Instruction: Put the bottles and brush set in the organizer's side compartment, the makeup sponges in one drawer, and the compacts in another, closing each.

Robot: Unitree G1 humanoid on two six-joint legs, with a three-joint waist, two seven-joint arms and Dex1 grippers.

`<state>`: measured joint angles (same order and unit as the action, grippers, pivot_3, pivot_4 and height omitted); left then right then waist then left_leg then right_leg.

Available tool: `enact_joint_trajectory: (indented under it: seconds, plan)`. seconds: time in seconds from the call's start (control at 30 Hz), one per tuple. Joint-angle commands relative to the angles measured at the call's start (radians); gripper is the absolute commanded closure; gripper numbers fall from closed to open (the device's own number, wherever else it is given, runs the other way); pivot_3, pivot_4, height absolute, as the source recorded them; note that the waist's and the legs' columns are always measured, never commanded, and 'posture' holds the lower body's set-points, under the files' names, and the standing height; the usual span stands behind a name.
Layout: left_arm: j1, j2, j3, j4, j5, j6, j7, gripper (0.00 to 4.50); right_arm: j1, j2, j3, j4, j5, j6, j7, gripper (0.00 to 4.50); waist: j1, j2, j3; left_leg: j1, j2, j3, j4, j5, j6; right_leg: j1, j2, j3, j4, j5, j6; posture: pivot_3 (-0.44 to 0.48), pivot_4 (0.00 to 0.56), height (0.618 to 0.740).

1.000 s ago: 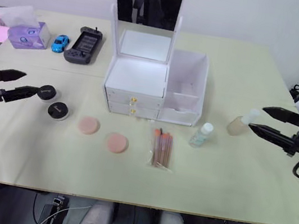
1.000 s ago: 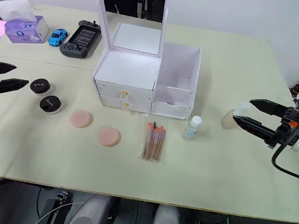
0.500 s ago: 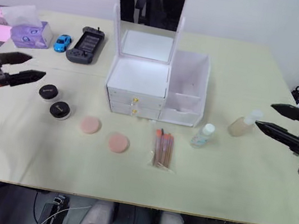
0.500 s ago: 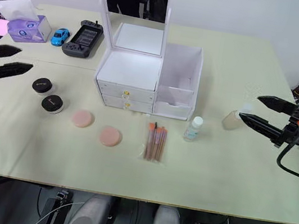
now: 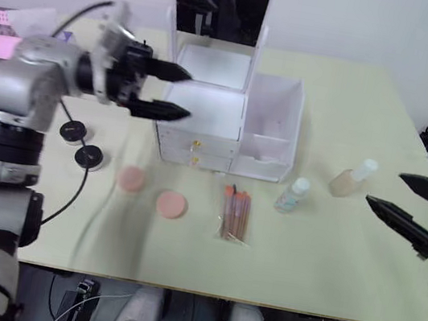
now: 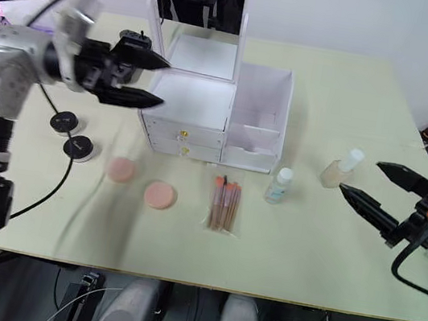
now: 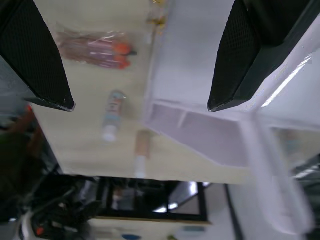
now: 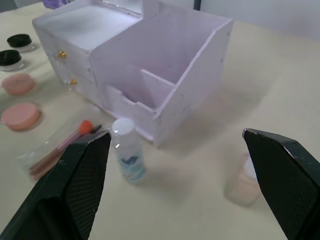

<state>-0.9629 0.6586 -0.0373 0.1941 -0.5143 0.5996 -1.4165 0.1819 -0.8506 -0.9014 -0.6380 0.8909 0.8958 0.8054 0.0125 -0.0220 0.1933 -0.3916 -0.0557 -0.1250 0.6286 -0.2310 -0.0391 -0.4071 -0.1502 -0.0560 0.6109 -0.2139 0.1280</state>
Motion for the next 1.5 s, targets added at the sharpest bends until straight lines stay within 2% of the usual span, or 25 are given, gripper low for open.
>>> enact_joint_trajectory:
  seconds: [0.03,0.13,0.27,0.43,0.53,0.67,1.0,1.1,1.13,1.27,1.5]
  plan:
    - [-0.061,-0.046,-0.032,-0.082,-0.032,0.058,0.031,0.04,0.069,0.043,-0.09,-0.14,0.075,0.034,-0.098,0.03,0.002,0.0,0.0,0.0,0.0,0.0,0.001,0.0,0.0,0.0,0.0,0.0,0.0,0.0,0.0,0.0,0.15,0.74]
    - [-0.069,-0.081,-0.087,-0.112,-0.011,0.06,0.024,0.04,0.142,0.09,-0.145,-0.2,0.119,0.041,-0.181,0.03,0.002,0.0,0.0,0.0,0.0,0.0,0.002,0.0,0.0,0.002,-0.001,0.0,-0.001,-0.001,-0.002,0.0,0.15,0.74]
    - [-0.092,-0.115,-0.094,-0.036,0.023,-0.005,0.035,0.04,0.158,0.078,-0.146,-0.179,0.118,0.028,-0.248,0.03,-0.002,0.0,0.0,0.0,0.0,0.002,0.002,0.0,0.0,0.003,-0.001,0.0,-0.004,-0.002,-0.004,0.0,0.15,0.74]
    - [-0.093,-0.162,-0.068,-0.074,-0.012,0.015,0.078,0.04,-0.011,0.055,0.026,-0.056,0.074,0.029,-0.401,0.03,0.0,0.0,0.0,0.0,0.002,0.004,0.002,0.0,0.0,0.003,0.0,0.0,-0.006,-0.001,-0.005,0.0,0.15,0.74]
    - [-0.059,-0.177,-0.059,-0.141,-0.028,0.046,0.133,0.04,-0.079,0.062,0.169,0.029,-0.024,-0.009,-0.427,0.03,0.0,0.0,0.0,-0.001,0.002,0.004,0.001,0.0,0.001,0.003,0.0,0.0,-0.007,0.0,-0.005,0.0,0.15,0.74]
    - [-0.015,-0.172,-0.048,-0.223,-0.047,0.089,0.197,0.04,-0.148,0.069,0.276,0.137,-0.115,-0.067,-0.432,0.03,0.0,0.001,0.0,-0.003,0.0,0.004,-0.001,-0.001,0.002,0.003,0.0,0.0,-0.011,0.002,-0.001,0.0,0.15,0.74]
    - [0.035,-0.138,-0.045,-0.315,-0.046,0.128,0.293,0.04,-0.263,0.101,0.394,0.36,-0.24,-0.177,-0.404,0.03,0.0,0.001,0.0,-0.003,0.0,0.004,0.0,-0.001,0.003,0.004,0.0,0.0,-0.011,0.002,0.001,0.0,0.15,0.74]
    - [0.041,-0.131,-0.044,-0.325,-0.046,0.135,0.311,0.0,-0.286,0.105,0.418,0.405,-0.263,-0.21,-0.38,0.83,-0.002,0.001,0.0,-0.002,0.0,0.004,0.001,-0.001,0.003,0.004,0.0,0.001,-0.011,0.002,0.001,0.0,0.15,0.74]
    - [0.045,-0.131,-0.039,-0.332,-0.052,0.137,0.317,0.0,-0.293,0.102,0.433,0.412,-0.274,-0.22,-0.368,1.29,-0.002,0.001,0.0,-0.002,0.0,0.004,0.0,-0.001,0.003,0.004,0.0,0.001,-0.011,0.002,0.001,0.0,0.15,0.74]
    - [0.058,-0.145,0.005,-0.361,-0.124,0.18,0.342,0.0,-0.313,0.093,0.475,0.438,-0.327,-0.263,-0.34,1.29,-0.004,0.001,0.0,-0.002,0.0,0.004,0.0,-0.001,0.003,0.004,0.0,0.001,-0.011,0.003,0.001,0.0,0.15,0.74]
    - [0.067,-0.134,0.003,-0.377,-0.139,0.197,0.363,0.0,-0.33,0.088,0.509,0.465,-0.394,-0.3,-0.315,1.29,-0.001,0.001,0.0,-0.002,0.0,0.004,0.001,-0.001,0.003,0.004,0.0,0.001,-0.011,0.002,0.001,0.0,0.15,0.74]
